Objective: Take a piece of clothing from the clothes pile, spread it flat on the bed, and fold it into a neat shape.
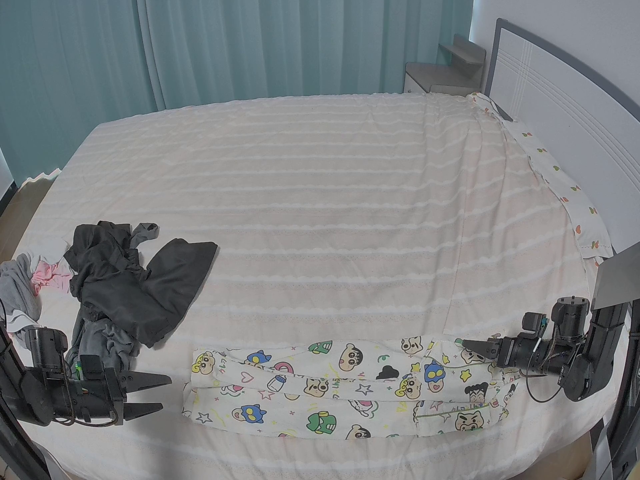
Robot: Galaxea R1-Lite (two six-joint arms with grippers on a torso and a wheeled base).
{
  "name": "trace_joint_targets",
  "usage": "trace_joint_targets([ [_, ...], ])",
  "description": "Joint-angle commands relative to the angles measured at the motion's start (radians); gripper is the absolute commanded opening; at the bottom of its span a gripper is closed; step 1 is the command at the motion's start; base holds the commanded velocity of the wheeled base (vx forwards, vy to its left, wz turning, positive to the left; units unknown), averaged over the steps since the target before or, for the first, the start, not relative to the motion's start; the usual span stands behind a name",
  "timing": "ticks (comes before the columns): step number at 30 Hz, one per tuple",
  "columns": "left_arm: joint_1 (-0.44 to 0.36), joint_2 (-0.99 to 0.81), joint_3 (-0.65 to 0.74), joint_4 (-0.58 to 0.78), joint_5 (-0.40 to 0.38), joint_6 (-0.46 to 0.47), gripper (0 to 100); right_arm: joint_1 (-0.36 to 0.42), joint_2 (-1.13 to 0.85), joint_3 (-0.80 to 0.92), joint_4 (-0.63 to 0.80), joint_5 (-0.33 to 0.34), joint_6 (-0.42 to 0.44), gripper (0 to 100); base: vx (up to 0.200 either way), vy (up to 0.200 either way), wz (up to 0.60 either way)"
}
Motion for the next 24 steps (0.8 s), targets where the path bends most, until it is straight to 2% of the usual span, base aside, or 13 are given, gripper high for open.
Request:
trace_joint_targets([
  [1, 0.001, 0.013, 0.003, 0.000, -0.001, 0.001, 100, 0.008, 0.028, 0.004, 0.002, 0.000, -0.001, 100, 0.000, 0.000, 0.00],
  [20, 0.001, 0.015, 0.003, 0.000, -0.001, 0.002, 100, 0.034, 0.045, 0.022, 0.005, -0.020, -0.001, 100, 0.000, 0.000, 0.00],
  [21, 0.001, 0.015, 0.003, 0.000, -0.001, 0.002, 100, 0.035, 0.048, 0.022, 0.005, -0.020, -0.001, 0, 0.000, 0.000, 0.00],
  [24, 0.001, 0.015, 0.003, 0.000, -0.001, 0.002, 100, 0.038, 0.045, 0.024, 0.003, -0.020, -0.001, 0, 0.000, 0.000, 0.00],
])
